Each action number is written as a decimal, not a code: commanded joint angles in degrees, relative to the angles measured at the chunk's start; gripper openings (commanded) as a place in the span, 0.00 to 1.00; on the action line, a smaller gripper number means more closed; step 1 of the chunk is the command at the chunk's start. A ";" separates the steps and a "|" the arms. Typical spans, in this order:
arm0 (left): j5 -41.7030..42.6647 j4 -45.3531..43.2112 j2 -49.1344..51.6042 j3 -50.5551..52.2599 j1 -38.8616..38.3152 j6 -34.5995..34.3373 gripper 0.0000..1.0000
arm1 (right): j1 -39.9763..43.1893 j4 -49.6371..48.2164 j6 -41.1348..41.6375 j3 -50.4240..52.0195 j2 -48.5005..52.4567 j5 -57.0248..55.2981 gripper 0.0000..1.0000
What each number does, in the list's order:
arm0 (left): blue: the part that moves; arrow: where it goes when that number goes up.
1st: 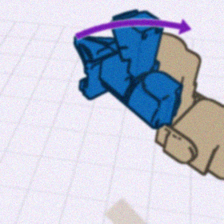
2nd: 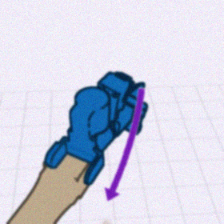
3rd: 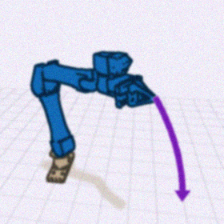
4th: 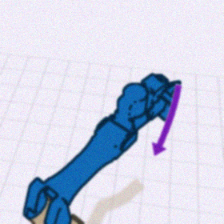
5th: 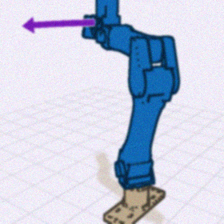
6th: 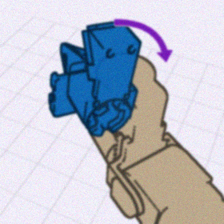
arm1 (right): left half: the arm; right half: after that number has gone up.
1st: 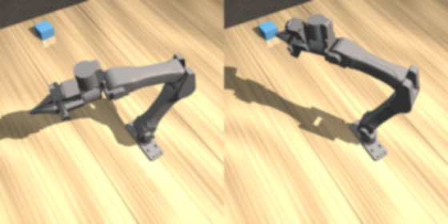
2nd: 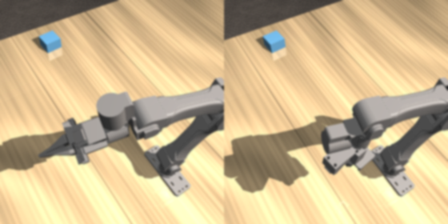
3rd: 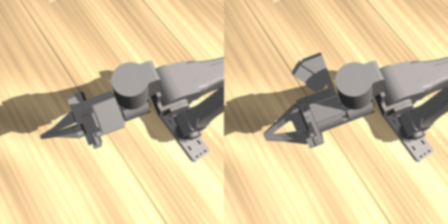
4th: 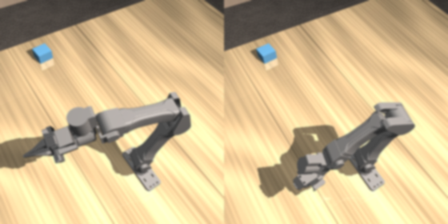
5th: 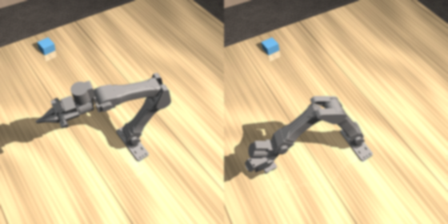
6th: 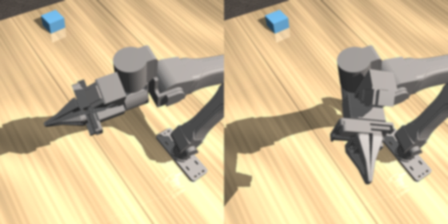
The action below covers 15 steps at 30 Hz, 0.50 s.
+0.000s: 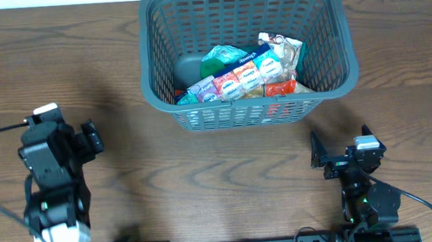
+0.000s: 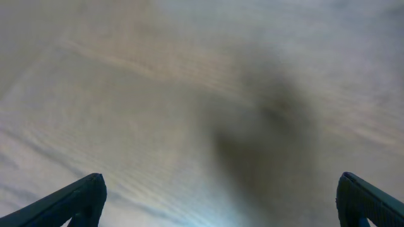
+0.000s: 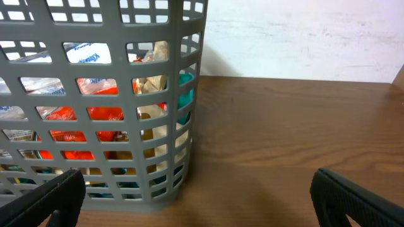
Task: Pack container
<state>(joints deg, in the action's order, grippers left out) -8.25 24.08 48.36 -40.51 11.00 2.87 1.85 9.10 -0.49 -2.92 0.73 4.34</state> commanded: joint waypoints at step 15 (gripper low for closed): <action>-1.14 6.62 -22.99 0.13 -11.85 -11.80 0.99 | -0.39 -0.15 -0.66 0.35 -0.44 0.09 0.99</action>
<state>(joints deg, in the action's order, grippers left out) -8.99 29.47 27.35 -40.49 0.38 -6.70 1.85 9.08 -0.49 -2.92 0.71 4.32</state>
